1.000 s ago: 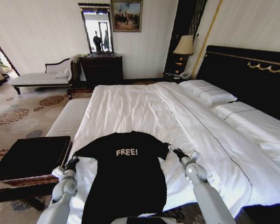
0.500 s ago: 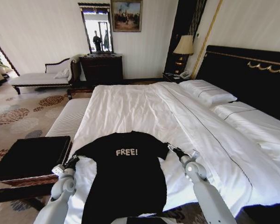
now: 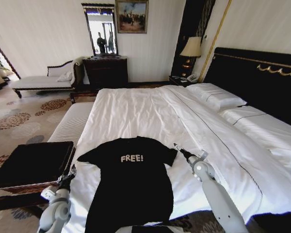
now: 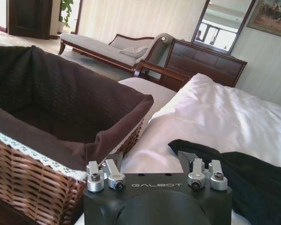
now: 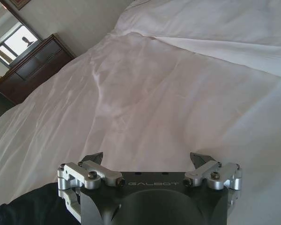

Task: Fold the clothes on the bed and place them into the basket.

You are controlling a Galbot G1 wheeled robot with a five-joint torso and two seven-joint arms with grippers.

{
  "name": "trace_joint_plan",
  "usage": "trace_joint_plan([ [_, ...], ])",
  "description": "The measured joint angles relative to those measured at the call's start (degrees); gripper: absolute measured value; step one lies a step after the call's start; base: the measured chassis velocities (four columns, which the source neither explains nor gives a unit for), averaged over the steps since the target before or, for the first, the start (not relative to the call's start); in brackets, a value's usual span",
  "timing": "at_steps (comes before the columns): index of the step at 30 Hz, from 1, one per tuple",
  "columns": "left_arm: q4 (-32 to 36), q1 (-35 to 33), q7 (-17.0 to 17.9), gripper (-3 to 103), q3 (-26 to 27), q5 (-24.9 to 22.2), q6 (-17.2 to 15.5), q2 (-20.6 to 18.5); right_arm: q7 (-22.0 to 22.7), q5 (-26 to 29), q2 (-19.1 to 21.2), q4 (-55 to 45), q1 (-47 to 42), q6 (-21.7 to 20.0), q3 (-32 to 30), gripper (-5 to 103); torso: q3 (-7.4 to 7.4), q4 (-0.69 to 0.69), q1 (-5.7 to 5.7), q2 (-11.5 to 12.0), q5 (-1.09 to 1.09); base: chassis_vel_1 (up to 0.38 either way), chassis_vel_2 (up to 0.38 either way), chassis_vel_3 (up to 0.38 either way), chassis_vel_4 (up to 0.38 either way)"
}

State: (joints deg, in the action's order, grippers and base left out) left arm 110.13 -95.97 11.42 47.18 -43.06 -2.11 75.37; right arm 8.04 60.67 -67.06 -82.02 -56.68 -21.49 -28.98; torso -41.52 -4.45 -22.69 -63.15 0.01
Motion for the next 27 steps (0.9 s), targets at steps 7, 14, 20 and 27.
trace_joint_plan([
  [7, 2.5, -3.3, -0.2, 94, -1.8, 2.5, 1.1, 3.1, -1.1, 1.6, -0.9, 5.8, 2.8, -0.2, -0.2, 100, 0.00, -0.03, 0.00, 0.0, -0.02, 0.000, 0.000, 0.000, 0.000],
  [14, 3.5, -5.0, -0.2, 100, -2.4, 3.2, 1.5, 4.2, -1.1, 3.4, -3.1, 4.4, 1.5, -0.9, -1.0, 103, 0.00, -0.01, 0.00, 0.0, 0.00, 0.000, 0.000, 0.000, 0.000],
  [20, 4.2, -5.3, -0.2, 100, -3.1, 3.7, 1.6, 4.5, -0.5, 5.9, -4.4, 2.2, -0.9, -2.4, -2.3, 84, 0.00, -0.02, 0.00, 0.0, -0.01, 0.000, 0.000, 0.000, 0.000],
  [27, 4.8, -5.3, 0.2, 100, -3.7, 4.3, 1.3, 4.7, -0.3, 7.7, -5.0, 1.6, -1.7, -2.8, -2.8, 57, -0.01, -0.01, 0.00, 0.0, -0.01, 0.000, 0.000, 0.000, 0.000],
])
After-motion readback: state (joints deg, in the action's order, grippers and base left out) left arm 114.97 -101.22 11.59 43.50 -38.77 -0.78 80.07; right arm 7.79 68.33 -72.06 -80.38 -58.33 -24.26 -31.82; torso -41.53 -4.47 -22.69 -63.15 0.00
